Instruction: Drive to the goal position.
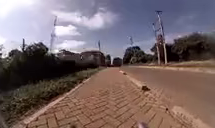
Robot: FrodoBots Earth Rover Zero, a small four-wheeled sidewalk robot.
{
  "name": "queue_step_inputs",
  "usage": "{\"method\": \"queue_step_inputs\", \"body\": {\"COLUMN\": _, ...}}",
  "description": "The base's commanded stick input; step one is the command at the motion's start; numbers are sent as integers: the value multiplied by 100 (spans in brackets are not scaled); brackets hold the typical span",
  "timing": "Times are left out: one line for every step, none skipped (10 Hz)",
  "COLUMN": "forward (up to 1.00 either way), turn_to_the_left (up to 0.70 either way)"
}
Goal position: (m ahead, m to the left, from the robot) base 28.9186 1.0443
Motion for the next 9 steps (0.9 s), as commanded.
{"method": "queue_step_inputs", "body": {"forward": 70, "turn_to_the_left": 0}}
{"method": "queue_step_inputs", "body": {"forward": 70, "turn_to_the_left": 0}}
{"method": "queue_step_inputs", "body": {"forward": 70, "turn_to_the_left": 0}}
{"method": "queue_step_inputs", "body": {"forward": 70, "turn_to_the_left": 0}}
{"method": "queue_step_inputs", "body": {"forward": 70, "turn_to_the_left": 0}}
{"method": "queue_step_inputs", "body": {"forward": 70, "turn_to_the_left": 0}}
{"method": "queue_step_inputs", "body": {"forward": 70, "turn_to_the_left": 0}}
{"method": "queue_step_inputs", "body": {"forward": 70, "turn_to_the_left": 0}}
{"method": "queue_step_inputs", "body": {"forward": 70, "turn_to_the_left": 0}}
